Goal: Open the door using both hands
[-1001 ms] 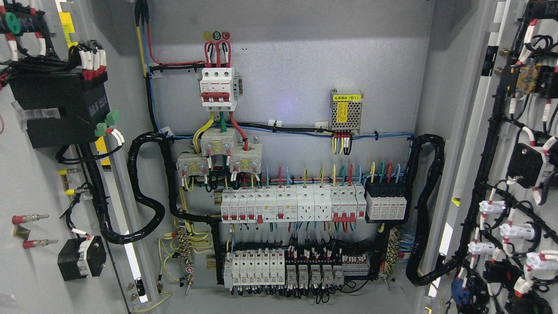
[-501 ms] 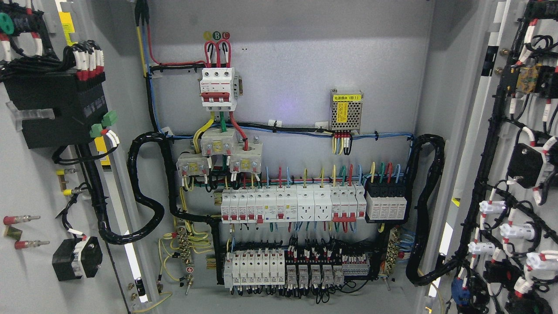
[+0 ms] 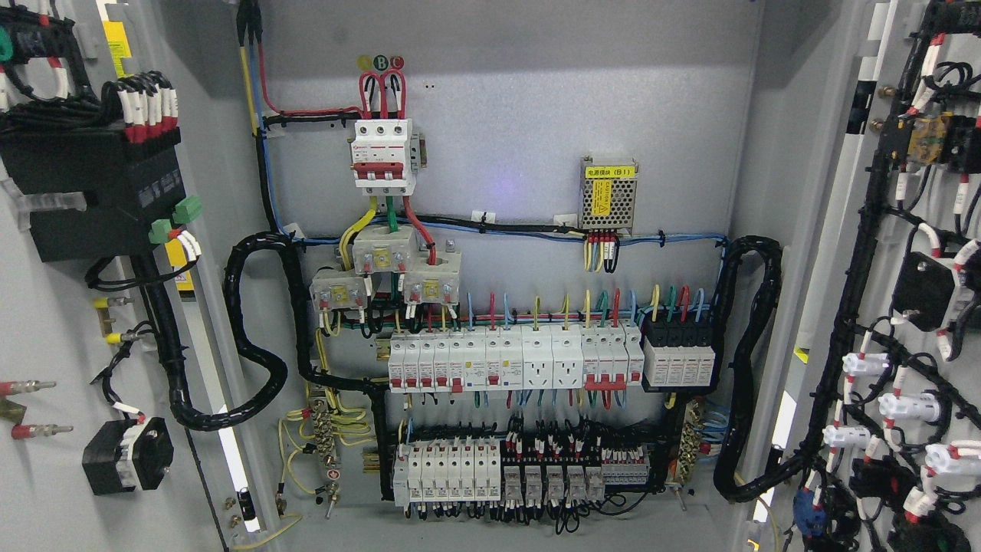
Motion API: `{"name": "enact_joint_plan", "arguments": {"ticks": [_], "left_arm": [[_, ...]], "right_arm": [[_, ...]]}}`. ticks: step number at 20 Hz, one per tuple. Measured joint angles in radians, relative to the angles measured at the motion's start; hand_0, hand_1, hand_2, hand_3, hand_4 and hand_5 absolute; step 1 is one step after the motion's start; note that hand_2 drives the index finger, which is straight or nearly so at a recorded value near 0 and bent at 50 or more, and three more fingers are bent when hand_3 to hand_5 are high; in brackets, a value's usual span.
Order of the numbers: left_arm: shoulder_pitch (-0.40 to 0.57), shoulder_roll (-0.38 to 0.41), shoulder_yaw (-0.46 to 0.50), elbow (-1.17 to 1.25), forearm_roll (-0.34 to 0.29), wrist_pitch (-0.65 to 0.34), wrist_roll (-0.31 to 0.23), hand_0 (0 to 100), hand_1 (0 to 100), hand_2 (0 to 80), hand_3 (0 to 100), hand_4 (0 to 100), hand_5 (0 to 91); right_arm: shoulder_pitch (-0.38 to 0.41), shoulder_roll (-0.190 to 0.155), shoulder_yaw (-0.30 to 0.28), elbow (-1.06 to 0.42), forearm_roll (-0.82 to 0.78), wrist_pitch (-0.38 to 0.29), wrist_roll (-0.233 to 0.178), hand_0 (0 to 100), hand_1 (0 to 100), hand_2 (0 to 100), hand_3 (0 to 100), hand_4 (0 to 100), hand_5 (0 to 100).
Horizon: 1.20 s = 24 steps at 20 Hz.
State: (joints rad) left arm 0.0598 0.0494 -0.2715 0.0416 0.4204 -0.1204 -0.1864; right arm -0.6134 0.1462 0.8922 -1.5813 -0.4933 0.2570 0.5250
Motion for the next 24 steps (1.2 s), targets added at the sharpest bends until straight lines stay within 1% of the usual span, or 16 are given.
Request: {"name": "enact_joint_plan", "arguments": {"ticks": [5, 7, 12, 13, 15, 16, 18, 20, 22, 24], "left_arm": [[0.0, 0.0, 0.0, 0.0, 0.0, -0.004, 0.0, 37, 16, 0.0, 0, 0, 0.0], [0.0, 0.0, 0.0, 0.0, 0.0, -0.005, 0.0, 37, 16, 0.0, 0, 0, 0.0], [0.004, 0.003, -0.001, -0.023, 0.0, -0.006, 0.0, 38, 16, 0.0, 0, 0, 0.0], [0.012, 0.004, -0.001, -0.039, 0.0, -0.016, 0.0, 38, 17, 0.0, 7, 0, 0.0], [0.041, 0.01, -0.001, -0.088, 0.0, -0.064, -0.003, 38, 18, 0.0, 11, 0, 0.0], [0.06, 0.016, -0.001, -0.123, 0.0, -0.103, -0.003, 39, 18, 0.0, 11, 0, 0.0], [0.102, 0.028, 0.0, -0.203, 0.0, -0.16, -0.001, 38, 20, 0.0, 13, 0, 0.0], [0.146, 0.044, 0.004, -0.299, 0.0, -0.189, 0.009, 38, 21, 0.0, 14, 0, 0.0], [0.193, 0.06, 0.014, -0.408, -0.001, -0.2, 0.01, 38, 21, 0.0, 15, 0, 0.0], [0.243, 0.075, 0.024, -0.523, -0.002, -0.203, 0.012, 37, 21, 0.0, 15, 0, 0.0]], "right_arm": [[0.018, -0.004, -0.024, -0.001, 0.0, 0.009, 0.0, 22, 7, 0, 0, 0, 0], [0.035, -0.015, -0.044, -0.001, 0.0, 0.011, 0.0, 22, 7, 0, 0, 0, 0], [0.089, -0.068, -0.101, -0.011, 0.005, 0.008, -0.002, 21, 7, 0, 0, 0, 0], [0.102, -0.083, -0.119, -0.015, 0.006, 0.005, -0.002, 21, 7, 0, 0, 0, 0], [0.13, -0.112, -0.159, -0.025, 0.008, 0.0, -0.004, 21, 7, 0, 0, 0, 0], [0.148, -0.128, -0.183, -0.031, 0.008, -0.001, -0.006, 21, 7, 0, 0, 0, 0], [0.188, -0.156, -0.231, -0.047, 0.009, -0.005, -0.025, 22, 7, 0, 0, 0, 0], [0.237, -0.183, -0.28, -0.067, 0.01, -0.024, -0.064, 22, 7, 0, 0, 0, 0], [0.295, -0.214, -0.329, -0.091, 0.011, -0.064, -0.096, 22, 7, 0, 0, 0, 0], [0.353, -0.243, -0.371, -0.119, 0.011, -0.112, -0.112, 22, 7, 0, 0, 0, 0]]}}
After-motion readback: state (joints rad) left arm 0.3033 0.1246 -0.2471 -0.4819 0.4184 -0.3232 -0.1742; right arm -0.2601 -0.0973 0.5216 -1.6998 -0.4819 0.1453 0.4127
